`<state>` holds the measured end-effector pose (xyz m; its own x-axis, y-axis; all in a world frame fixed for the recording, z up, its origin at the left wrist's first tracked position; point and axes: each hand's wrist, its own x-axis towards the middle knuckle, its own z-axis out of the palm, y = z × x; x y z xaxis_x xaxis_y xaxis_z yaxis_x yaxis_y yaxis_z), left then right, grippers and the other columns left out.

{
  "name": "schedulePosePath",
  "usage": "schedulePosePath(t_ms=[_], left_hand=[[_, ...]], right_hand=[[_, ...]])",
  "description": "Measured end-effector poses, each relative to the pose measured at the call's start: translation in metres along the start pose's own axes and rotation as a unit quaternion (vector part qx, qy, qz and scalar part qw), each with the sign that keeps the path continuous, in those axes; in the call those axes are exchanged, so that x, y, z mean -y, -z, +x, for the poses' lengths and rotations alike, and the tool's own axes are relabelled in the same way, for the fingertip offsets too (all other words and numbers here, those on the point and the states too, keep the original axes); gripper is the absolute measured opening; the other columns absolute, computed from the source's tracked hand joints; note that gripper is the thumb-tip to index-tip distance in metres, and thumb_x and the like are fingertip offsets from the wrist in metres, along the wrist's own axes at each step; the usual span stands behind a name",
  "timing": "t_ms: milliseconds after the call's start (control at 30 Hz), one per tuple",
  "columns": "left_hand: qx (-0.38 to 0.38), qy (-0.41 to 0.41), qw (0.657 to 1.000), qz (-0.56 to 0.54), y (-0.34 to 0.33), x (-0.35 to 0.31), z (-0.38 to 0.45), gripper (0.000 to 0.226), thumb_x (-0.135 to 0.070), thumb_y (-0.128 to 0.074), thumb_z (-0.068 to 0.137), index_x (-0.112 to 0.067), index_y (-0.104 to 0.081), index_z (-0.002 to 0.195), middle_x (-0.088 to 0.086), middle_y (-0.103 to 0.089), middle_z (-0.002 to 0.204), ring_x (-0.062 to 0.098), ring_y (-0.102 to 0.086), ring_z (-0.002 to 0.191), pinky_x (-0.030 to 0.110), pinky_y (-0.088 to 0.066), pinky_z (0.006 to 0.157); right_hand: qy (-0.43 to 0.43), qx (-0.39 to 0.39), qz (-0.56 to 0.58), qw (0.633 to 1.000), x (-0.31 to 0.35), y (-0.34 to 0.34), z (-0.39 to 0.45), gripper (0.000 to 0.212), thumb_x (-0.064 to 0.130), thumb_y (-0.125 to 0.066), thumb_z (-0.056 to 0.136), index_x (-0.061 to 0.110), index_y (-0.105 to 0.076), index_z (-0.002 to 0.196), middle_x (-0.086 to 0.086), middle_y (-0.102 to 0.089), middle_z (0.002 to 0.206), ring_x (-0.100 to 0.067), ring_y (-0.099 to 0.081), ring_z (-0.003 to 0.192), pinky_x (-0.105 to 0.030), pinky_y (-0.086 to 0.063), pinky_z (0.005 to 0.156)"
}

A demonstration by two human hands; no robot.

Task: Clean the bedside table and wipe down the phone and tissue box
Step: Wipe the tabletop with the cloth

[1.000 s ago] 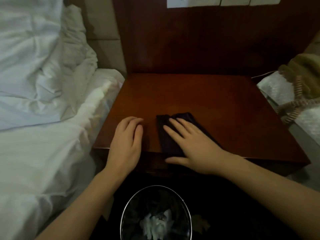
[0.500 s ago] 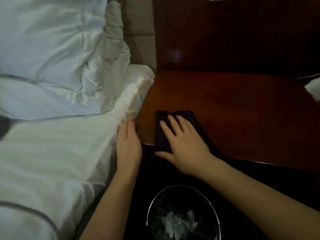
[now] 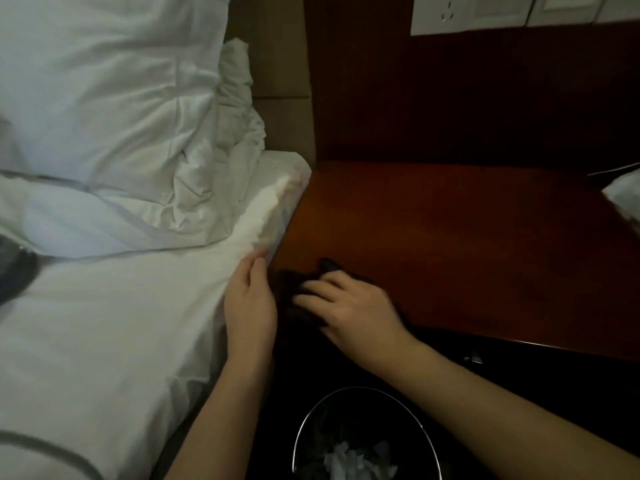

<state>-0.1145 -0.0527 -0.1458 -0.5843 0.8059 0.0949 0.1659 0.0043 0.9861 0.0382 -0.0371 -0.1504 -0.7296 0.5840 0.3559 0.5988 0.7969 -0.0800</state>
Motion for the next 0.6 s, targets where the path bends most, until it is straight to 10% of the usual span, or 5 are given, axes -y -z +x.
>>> schedulePosePath(t_ms=[100, 333, 500, 600], left_hand=[[0.041, -0.055, 0.998, 0.007, -0.003, -0.017, -0.01, 0.025, -0.027, -0.052, 0.103, -0.028, -0.073, 0.116, -0.013, -0.068, 0.12, 0.001, -0.058, 0.118, 0.025, -0.043, 0.105], [0.409, 0.002, 0.908, -0.094, -0.039, -0.05, -0.036, 0.037, -0.042, -0.058, 0.093, -0.024, -0.07, 0.123, -0.004, -0.076, 0.11, 0.012, -0.071, 0.104, 0.021, -0.054, 0.082], [0.316, -0.036, 0.948, -0.031, -0.058, -0.033, -0.031, 0.024, -0.028, -0.054, 0.105, -0.019, -0.076, 0.106, 0.005, -0.078, 0.096, 0.024, -0.074, 0.09, 0.047, -0.059, 0.078], [0.273, -0.033, 0.961, 0.014, -0.067, -0.028, -0.024, 0.021, -0.027, -0.052, 0.106, -0.021, -0.073, 0.107, -0.001, -0.077, 0.095, 0.017, -0.074, 0.09, 0.046, -0.06, 0.082]], right_hand=[[-0.049, 0.021, 0.022, 0.998, -0.027, 0.036, -0.022, 0.033, 0.041, -0.074, 0.079, 0.032, -0.068, 0.11, 0.011, -0.071, 0.098, -0.016, -0.067, 0.087, -0.029, -0.052, 0.06], [-0.242, 0.024, 0.289, 0.926, -0.054, 0.096, -0.019, 0.027, 0.041, -0.069, 0.086, 0.033, -0.051, 0.104, 0.008, -0.07, 0.097, -0.004, -0.069, 0.083, -0.03, -0.06, 0.073], [-0.34, 0.041, 0.41, 0.845, -0.068, 0.091, -0.042, 0.047, 0.033, -0.075, 0.085, 0.035, -0.047, 0.123, 0.013, -0.054, 0.13, 0.001, -0.063, 0.102, -0.023, -0.057, 0.085], [-0.293, -0.013, 0.176, 0.94, -0.056, 0.077, -0.056, 0.057, 0.041, -0.057, 0.096, 0.04, -0.031, 0.147, 0.019, -0.023, 0.154, -0.001, -0.029, 0.139, -0.023, -0.031, 0.111]])
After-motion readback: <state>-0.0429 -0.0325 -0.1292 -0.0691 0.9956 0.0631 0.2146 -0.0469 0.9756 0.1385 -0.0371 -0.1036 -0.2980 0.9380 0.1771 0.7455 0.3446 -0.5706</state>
